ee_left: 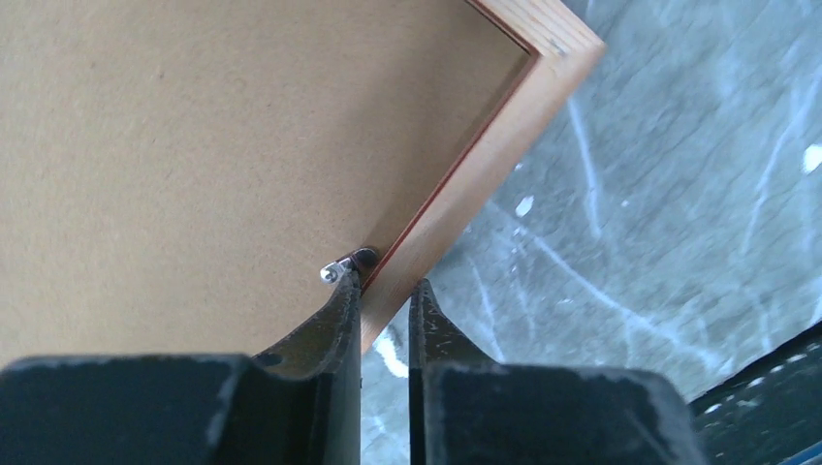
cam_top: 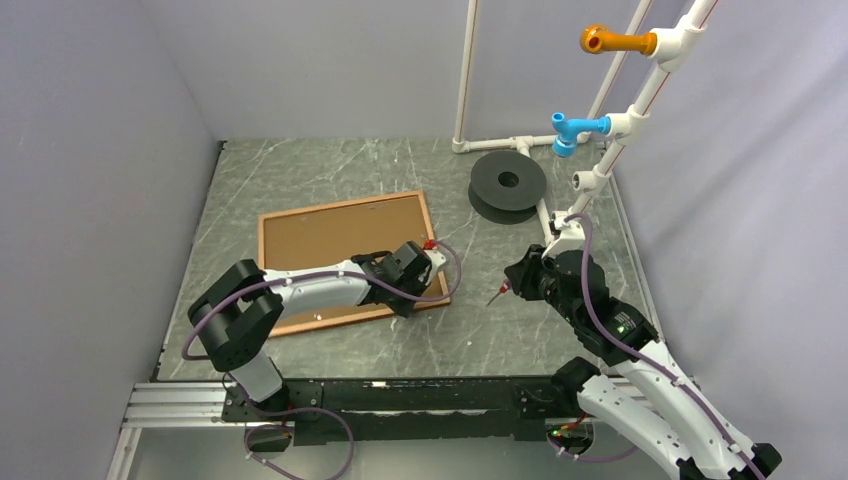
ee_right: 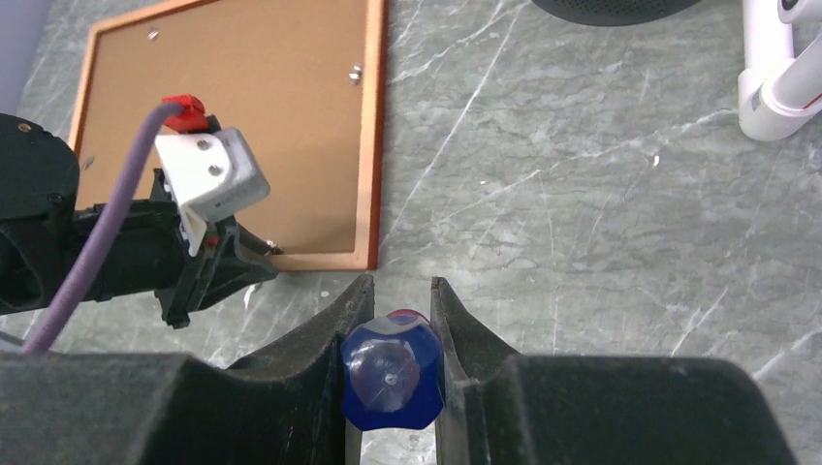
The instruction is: Take the photo out of the frame
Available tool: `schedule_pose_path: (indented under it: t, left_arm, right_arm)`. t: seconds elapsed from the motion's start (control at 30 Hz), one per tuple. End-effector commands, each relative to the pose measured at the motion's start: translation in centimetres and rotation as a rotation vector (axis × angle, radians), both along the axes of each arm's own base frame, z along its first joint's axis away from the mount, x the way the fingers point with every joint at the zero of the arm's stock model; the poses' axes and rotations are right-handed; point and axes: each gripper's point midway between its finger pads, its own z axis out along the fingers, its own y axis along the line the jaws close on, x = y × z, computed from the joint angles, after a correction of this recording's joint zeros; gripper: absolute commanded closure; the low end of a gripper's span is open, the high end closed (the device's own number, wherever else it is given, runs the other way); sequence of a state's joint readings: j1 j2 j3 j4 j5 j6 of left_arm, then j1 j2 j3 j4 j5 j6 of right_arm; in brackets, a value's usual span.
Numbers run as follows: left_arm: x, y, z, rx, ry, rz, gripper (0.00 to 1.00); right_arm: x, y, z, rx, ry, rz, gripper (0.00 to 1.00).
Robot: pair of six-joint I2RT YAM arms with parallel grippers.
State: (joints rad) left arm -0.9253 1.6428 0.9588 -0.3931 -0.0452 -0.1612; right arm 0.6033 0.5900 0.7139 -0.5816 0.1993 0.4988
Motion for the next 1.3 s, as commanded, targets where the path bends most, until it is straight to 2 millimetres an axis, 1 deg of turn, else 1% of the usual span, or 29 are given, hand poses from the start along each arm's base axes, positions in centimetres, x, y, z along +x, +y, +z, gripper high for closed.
schedule_pose_path:
  t: [0.0,0.03,0.07,0.13,0.2,0.3,0.37,0.43,0.47,0.5,0.57,0.63,0.7,0.73,0.77,0.83,0.93,1.03,1.07,1.17,1.27]
  left_arm:
    - [-0.8,0.6,-2.7,-0.015,0.111,0.229,0.91]
    - [-0.1,0.1,-2.4,-0.032,0.101,0.254,0.97]
    - [0.8,-0.3,-2.1,-0.049,0.093,0.274,1.00]
    - [2.8,-1.4,-1.3,-0.085,0.086,0.310,1.00]
    - [5.5,-2.9,-0.1,-0.160,0.084,0.347,1.00]
    - [9.2,-4.1,0.8,-0.265,0.111,0.396,1.00]
    - [11.1,-4.7,1.7,-0.302,0.112,0.405,1.00]
    - [12.2,-5.1,3.2,-0.332,0.098,0.399,0.97]
    - [12.4,-5.1,3.9,-0.341,0.087,0.387,0.94]
    - [12.3,-5.1,4.7,-0.352,0.076,0.372,0.87]
    - [11.4,-4.8,5.8,-0.372,0.063,0.331,0.68]
    - [9.9,-3.8,6.6,-0.389,0.051,0.302,0.52]
    - [7.9,-2.3,6.4,-0.388,0.049,0.277,0.30]
    - [6.8,-1.6,6.3,-0.388,0.049,0.265,0.25]
    - [5.3,-0.4,5.4,-0.369,0.061,0.262,0.21]
    - [3.3,1.3,5.5,-0.357,0.044,0.254,0.18]
    - [0.1,3.3,4.6,-0.305,0.046,0.237,0.17]
    - [-2.1,4.3,3.7,-0.230,0.022,0.234,0.20]
    - [-2.9,4.2,3.4,-0.216,0.030,0.221,0.21]
    - [-3.8,4.6,1.7,-0.113,0.003,0.229,0.24]
    - [-3.9,4.9,0.2,-0.015,-0.018,0.249,0.27]
  right_arm:
    - [0.5,0.5,1.0,0.038,-0.033,0.002,1.00]
    - [0.4,0.5,0.9,0.039,-0.032,0.004,1.00]
    - [0.4,0.6,0.9,0.041,-0.031,0.006,1.00]
    - [0.4,0.6,0.9,0.046,-0.029,0.005,1.00]
    - [0.3,0.7,1.0,0.054,-0.025,0.007,1.00]
    - [0.0,0.7,1.1,0.068,-0.020,0.010,1.00]
    - [-0.2,0.7,1.1,0.077,-0.017,0.006,1.00]
    - [-0.3,0.6,1.1,0.084,-0.011,0.004,1.00]
    - [-0.4,0.6,1.0,0.086,-0.009,0.002,1.00]
    - [-0.4,0.6,0.9,0.087,-0.006,0.003,1.00]
    - [-0.5,0.7,0.6,0.090,-0.001,0.006,1.00]
    - [-0.4,0.9,0.3,0.092,0.005,0.013,1.00]
    - [-0.3,1.3,0.1,0.093,0.010,0.024,1.00]
    - [-0.2,1.4,0.0,0.094,0.012,0.028,1.00]
    - [-0.1,1.6,-0.1,0.094,0.014,0.033,1.00]
    - [0.1,1.9,-0.3,0.093,0.016,0.043,1.00]
    - [0.4,2.5,-0.3,0.093,0.017,0.059,1.00]
    - [0.8,2.8,-0.5,0.094,0.021,0.067,1.00]
    - [0.9,3.0,-0.6,0.097,0.023,0.071,1.00]
    - [0.9,3.4,-0.7,0.106,0.029,0.083,1.00]
    - [0.9,3.5,-0.7,0.112,0.034,0.086,1.00]
